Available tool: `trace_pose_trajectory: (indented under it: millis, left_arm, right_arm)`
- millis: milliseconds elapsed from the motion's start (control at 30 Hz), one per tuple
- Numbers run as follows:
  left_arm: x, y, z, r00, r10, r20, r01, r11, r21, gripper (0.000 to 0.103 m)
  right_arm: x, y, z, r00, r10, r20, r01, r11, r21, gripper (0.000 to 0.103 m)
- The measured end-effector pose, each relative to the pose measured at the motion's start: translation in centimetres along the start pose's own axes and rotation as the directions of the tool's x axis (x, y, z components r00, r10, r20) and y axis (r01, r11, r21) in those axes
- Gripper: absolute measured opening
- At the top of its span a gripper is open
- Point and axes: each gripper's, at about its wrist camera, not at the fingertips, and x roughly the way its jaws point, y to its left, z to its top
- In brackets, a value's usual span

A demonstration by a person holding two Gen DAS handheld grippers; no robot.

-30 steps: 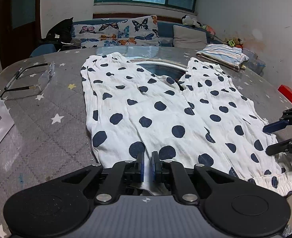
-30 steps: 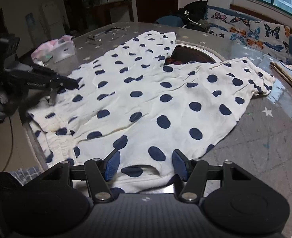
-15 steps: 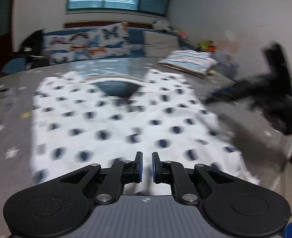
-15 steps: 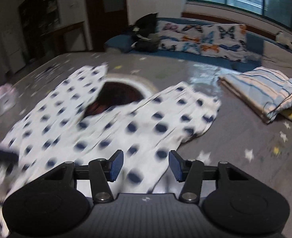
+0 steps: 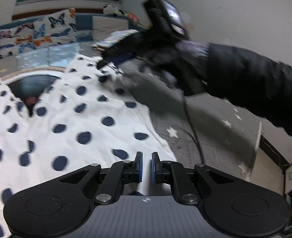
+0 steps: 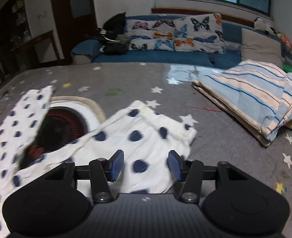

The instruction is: Fold clothes

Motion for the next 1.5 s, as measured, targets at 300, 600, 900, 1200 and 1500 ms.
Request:
trace_pose_trajectory:
  millis: [300,600,900,1200,1500]
  left_arm:
    - [0.5,-0.3,-0.6,0.997,-0.077,-0.017,0.077,0.997,-0.019,0.010]
    - [0.2,-0.3,-0.9,0.996,-0.088,-0.005,0.088,0.995,-0.045,0.011]
    - [-1.5,-0.4,-0.9,0.998,-0.044,0.037,0.044,0.999,-0.025,0.034]
    - [-4.6,-1.7,-3.0,0.998,-0.048,0.028,0.046,0.998,0.044,0.039]
    - [-6.1,-4.8,-4.9,0.997,-0.079,0.003,0.078,0.985,0.154,0.051]
  right_arm:
    - [2.6,-2.3,1.0,0.996,-0.085,0.015,0.085,0.996,0.022,0.041]
    - [3.2,-2.7,1.8,0.994,-0.109,0.026,0.109,0.994,0.005,0.041]
    - [1.2,-2.1,1.9,0.994,-0.106,0.036,0.107,0.994,-0.006,0.042]
    - [-1.2,-1.5,1.2,0.993,-0.110,0.033,0.111,0.994,-0.016,0.047]
    - [-3.2,-2.0,-0.4,0.992,-0.119,0.030,0.119,0.993,0.008,0.047]
